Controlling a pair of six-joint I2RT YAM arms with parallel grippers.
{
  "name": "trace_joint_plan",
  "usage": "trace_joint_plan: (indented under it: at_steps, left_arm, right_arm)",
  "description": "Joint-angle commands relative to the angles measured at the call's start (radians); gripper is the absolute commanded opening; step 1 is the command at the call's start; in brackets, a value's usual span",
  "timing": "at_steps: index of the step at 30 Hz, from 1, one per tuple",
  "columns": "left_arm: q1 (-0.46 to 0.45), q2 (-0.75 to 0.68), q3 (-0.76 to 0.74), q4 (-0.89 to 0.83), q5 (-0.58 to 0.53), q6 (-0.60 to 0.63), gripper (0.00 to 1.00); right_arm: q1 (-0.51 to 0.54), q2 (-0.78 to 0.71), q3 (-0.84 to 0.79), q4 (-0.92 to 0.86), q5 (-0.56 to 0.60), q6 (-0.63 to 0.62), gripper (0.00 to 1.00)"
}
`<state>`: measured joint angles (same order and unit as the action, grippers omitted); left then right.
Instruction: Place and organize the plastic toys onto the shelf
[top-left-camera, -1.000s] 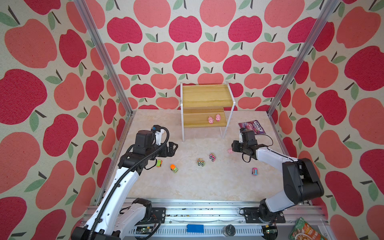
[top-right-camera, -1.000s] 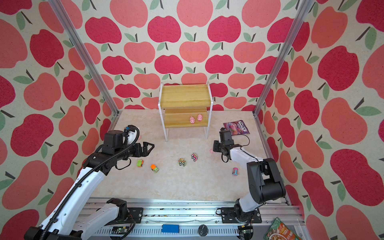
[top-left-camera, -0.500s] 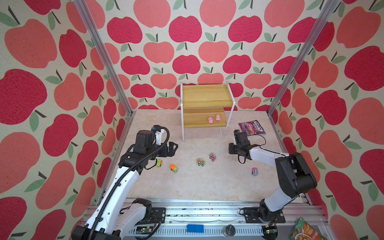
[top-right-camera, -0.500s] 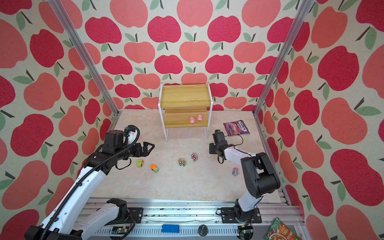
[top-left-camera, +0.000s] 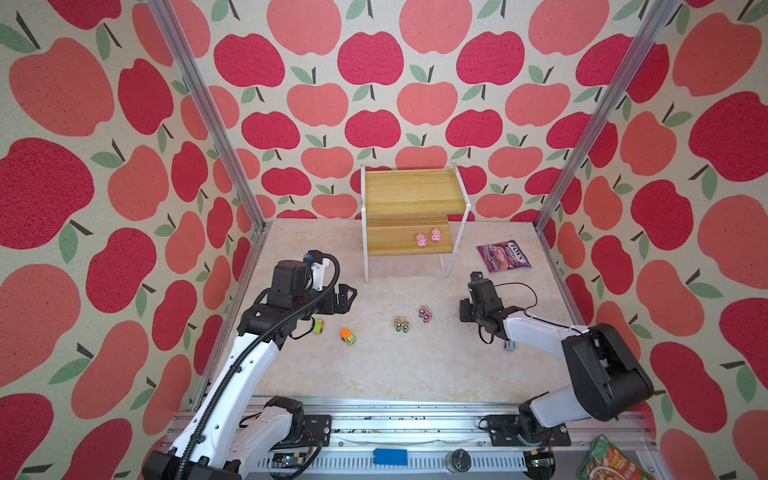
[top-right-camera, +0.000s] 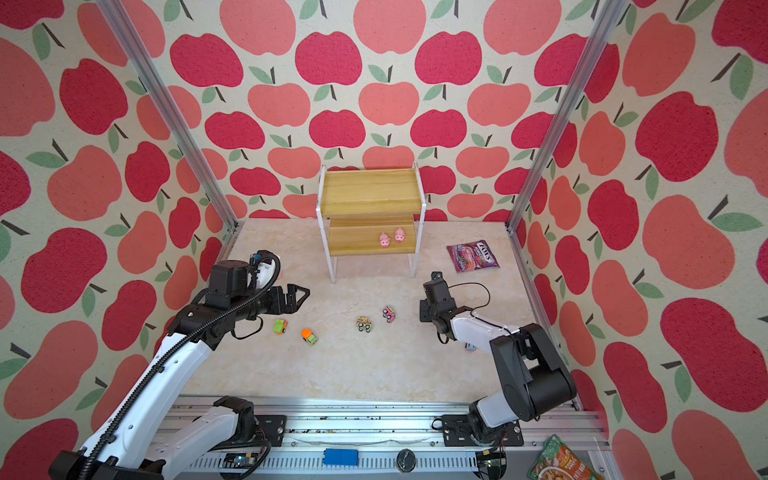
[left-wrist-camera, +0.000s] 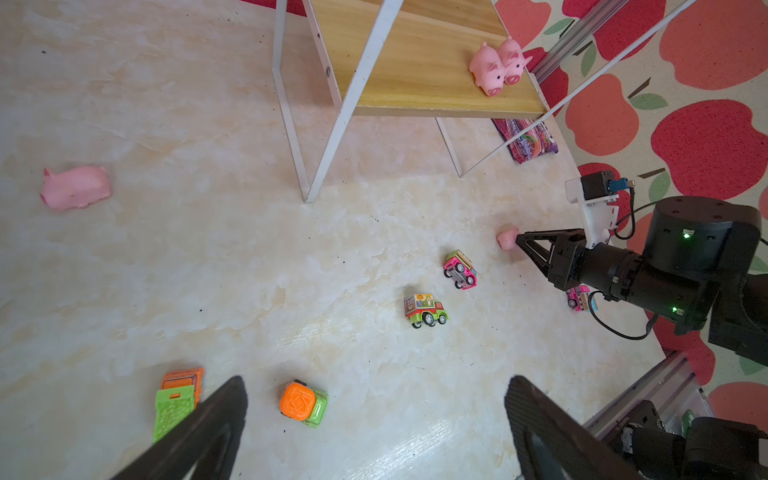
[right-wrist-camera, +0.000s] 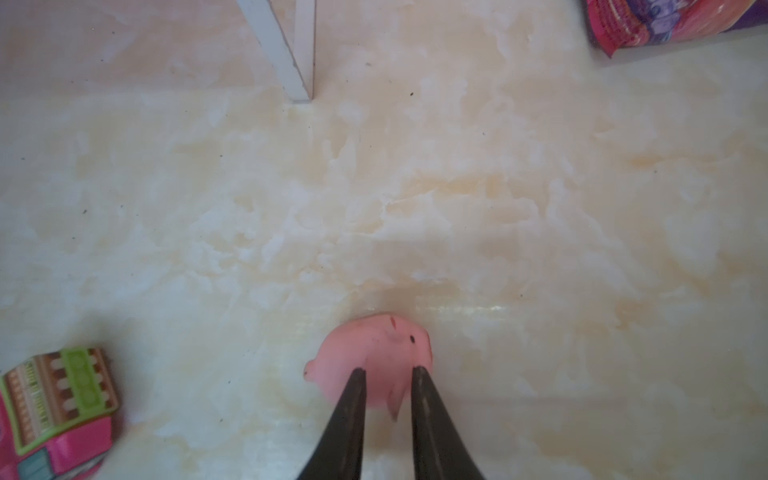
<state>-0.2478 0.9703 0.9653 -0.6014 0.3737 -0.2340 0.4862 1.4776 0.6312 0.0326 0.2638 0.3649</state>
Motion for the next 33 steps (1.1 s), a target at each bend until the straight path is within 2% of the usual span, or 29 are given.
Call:
trace_joint_plan:
  at_steps: [1, 12, 15, 19, 22, 27, 33]
  left_arm:
    - [-0.007, -0.005, -0.011, -0.006, -0.003, 0.009, 0.99]
    - [-0.010, -0.006, -0.011, -0.006, -0.007, 0.010, 0.99]
    - [-0.012, -0.006, -0.011, -0.006, -0.006, 0.010, 0.99]
    - [-0.013, -0.004, -0.012, -0.005, -0.001, 0.011, 0.99]
    - [-0.012, -0.004, -0.011, -0.005, -0.002, 0.012, 0.99]
    - [-0.014, -0.006, -0.013, -0.005, -0.005, 0.012, 0.99]
    - [-0.016, -0.008, -0.014, -0.005, -0.010, 0.015, 0.99]
  right_arm:
    - [0.014, -0.040, -0.031, -0.044, 0.006, 0.029, 0.23]
    - [0.044, -0.112, -0.020, -0.122, -0.023, 0.064, 0.27]
    - [0.047, -0.109, -0.004, -0.150, 0.004, 0.023, 0.33]
    - [0.047, -0.098, 0.064, -0.219, 0.033, -0.052, 0.52]
    - [0.046, -0.047, 0.139, -0.288, 0.040, -0.107, 0.63]
    - [0.044, 0.083, 0.255, -0.368, 0.019, -0.170, 0.70]
    - [0.030, 0.178, 0.323, -0.390, 0.014, -0.217, 0.72]
